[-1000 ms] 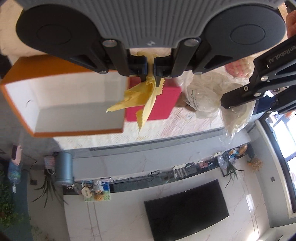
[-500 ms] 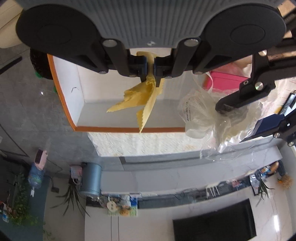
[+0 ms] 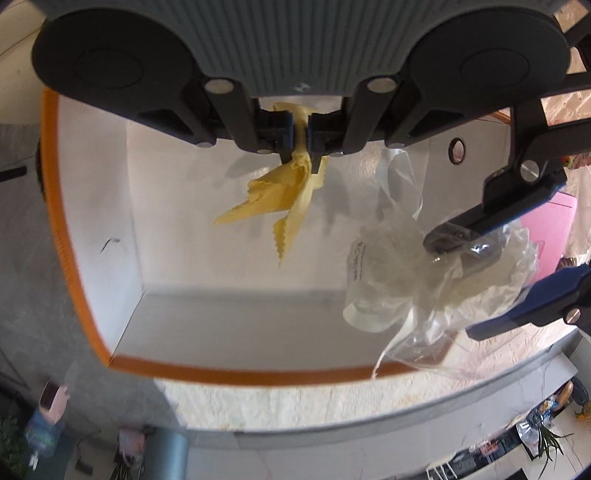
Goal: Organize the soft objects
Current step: 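Carry the yellow cloth and plastic bag into the orange shoebox and release both, then move both tools back toward the crocheted toys on the bed, then grasp the orange crocheted fruit with the left gripper while the right gripper grasps the pink-white crocheted ball, then carry both crocheted toys into the orange shoebox and open both grippers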
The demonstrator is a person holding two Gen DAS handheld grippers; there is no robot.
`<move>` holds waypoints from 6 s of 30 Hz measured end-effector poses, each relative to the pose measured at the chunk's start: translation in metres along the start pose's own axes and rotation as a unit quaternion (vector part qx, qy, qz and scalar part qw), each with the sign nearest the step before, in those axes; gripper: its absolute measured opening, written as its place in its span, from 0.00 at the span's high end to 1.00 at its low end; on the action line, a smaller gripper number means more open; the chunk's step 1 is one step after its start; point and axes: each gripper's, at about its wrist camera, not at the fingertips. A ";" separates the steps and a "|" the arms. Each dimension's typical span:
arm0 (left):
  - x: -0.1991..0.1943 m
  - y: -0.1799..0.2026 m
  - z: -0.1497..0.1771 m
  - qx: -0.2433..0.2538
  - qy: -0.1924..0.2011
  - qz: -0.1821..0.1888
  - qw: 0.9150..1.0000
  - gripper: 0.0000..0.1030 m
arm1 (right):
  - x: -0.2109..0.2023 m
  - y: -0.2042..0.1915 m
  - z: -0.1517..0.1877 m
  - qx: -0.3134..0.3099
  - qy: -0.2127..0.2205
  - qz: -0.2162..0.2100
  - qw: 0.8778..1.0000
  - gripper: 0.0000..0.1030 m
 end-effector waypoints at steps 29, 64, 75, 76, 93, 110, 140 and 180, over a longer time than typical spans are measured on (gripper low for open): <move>-0.053 -0.003 0.004 -0.074 0.004 0.001 0.997 0.16 | -0.024 -0.009 0.005 -0.030 0.021 0.037 0.999 0.46; -0.235 0.005 0.142 -0.356 -0.033 -0.204 0.912 0.19 | -0.096 -0.202 0.156 0.000 0.229 -0.038 0.973 0.34; -0.221 -0.019 0.192 -0.448 -0.052 -0.182 0.874 0.24 | -0.067 -0.242 0.142 -0.049 0.196 -0.026 0.979 0.51; -0.216 -0.021 0.194 -0.454 -0.056 -0.179 0.871 0.24 | -0.063 -0.244 0.138 -0.050 0.193 -0.026 0.980 0.51; -0.149 -0.053 0.218 -0.506 -0.136 -0.139 0.840 0.49 | -0.017 -0.242 0.107 -0.038 0.164 -0.041 0.985 0.51; -0.207 -0.033 0.200 -0.503 -0.082 -0.204 0.836 0.55 | -0.030 -0.258 0.108 -0.063 0.185 -0.083 0.977 0.51; -0.271 -0.118 0.252 -0.532 -0.153 -0.319 0.769 0.55 | -0.004 -0.431 0.058 -0.340 0.215 -0.211 0.891 0.33; -0.267 -0.054 0.132 -0.458 -0.079 -0.275 0.842 0.55 | -0.137 -0.231 0.129 -0.096 0.283 -0.122 0.947 0.85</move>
Point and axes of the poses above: each gripper's, at about its wrist camera, not at the fingertips, and x roughly the way its jaws point, y to its right, z to its underside, and after that the axes turned 12 degrees about z, right-handed
